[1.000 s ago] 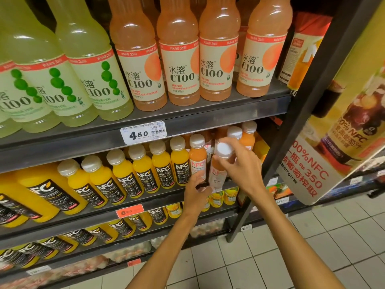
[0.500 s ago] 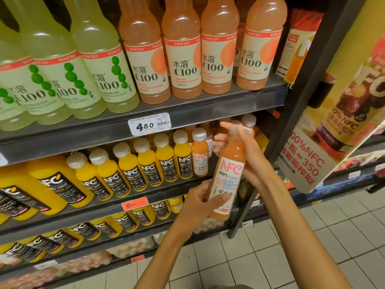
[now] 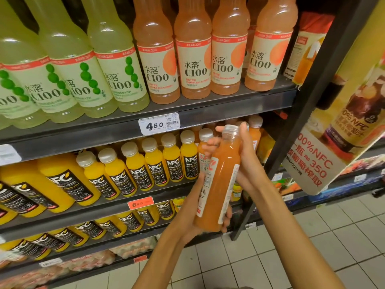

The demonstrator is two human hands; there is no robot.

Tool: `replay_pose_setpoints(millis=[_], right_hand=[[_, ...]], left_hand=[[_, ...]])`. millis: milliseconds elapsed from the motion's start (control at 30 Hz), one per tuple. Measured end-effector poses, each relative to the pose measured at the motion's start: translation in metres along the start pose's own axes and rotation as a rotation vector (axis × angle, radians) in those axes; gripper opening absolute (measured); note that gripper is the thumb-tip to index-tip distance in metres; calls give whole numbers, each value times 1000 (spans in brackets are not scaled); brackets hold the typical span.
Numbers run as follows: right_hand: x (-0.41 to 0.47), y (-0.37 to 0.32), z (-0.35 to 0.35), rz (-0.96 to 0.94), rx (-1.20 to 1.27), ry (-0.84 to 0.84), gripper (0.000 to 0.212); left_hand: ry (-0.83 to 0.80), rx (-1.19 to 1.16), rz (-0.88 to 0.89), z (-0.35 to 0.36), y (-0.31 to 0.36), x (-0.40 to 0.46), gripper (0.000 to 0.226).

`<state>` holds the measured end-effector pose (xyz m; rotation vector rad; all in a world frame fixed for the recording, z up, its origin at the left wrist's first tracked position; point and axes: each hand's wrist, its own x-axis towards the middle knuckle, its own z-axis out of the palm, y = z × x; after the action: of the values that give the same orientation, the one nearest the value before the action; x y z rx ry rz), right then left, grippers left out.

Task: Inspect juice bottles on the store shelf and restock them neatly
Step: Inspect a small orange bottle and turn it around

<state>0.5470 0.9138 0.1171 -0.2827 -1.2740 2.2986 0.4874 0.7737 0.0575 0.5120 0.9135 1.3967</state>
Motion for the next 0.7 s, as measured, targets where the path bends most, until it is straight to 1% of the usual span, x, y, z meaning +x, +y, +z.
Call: replay_pose_setpoints(millis=[33, 67, 133, 200, 267, 300, 333, 367, 400, 467, 567, 600, 633, 667, 700], right_hand=[[1, 2, 1, 16, 24, 3, 54], [2, 4, 2, 24, 14, 8, 51], [3, 5, 3, 5, -119, 45, 45], [3, 7, 3, -34, -210, 119, 39], [2, 10, 5, -38, -178, 197, 40], [1, 12, 5, -33, -175, 216, 48], [0, 15, 5, -26, -187, 217, 58], [-1, 15, 4, -19, -193, 200, 66], [-2, 15, 4, -10, -179, 172, 69], [-2, 11, 4, 17, -86, 93, 64], [0, 4, 8, 64, 61, -24, 55], [1, 3, 9, 69, 69, -46, 52], [1, 2, 11, 62, 47, -55, 50], [1, 1, 12, 48, -7, -53, 47], [1, 0, 12, 27, -86, -43, 45]], left_hand=[[62, 90, -1, 1, -1, 2, 78], [161, 211, 6, 5, 0, 4, 80], [375, 433, 30, 13, 2, 10, 81], [522, 529, 80, 16, 2, 15, 68], [605, 543, 126, 17, 3, 17, 55], [611, 508, 137, 16, 5, 16, 56], [580, 448, 151, 12, 5, 14, 60], [514, 367, 160, 8, 4, 12, 65], [417, 264, 155, 4, 5, 10, 69], [206, 78, 95, -4, 2, 7, 72], [-7, -77, -40, -3, -2, 8, 74], [-28, -88, -59, -3, -3, 10, 74], [6, -67, -53, -4, -4, 13, 76], [103, 15, -29, -5, -4, 17, 77], [264, 129, -7, -6, -1, 20, 76]])
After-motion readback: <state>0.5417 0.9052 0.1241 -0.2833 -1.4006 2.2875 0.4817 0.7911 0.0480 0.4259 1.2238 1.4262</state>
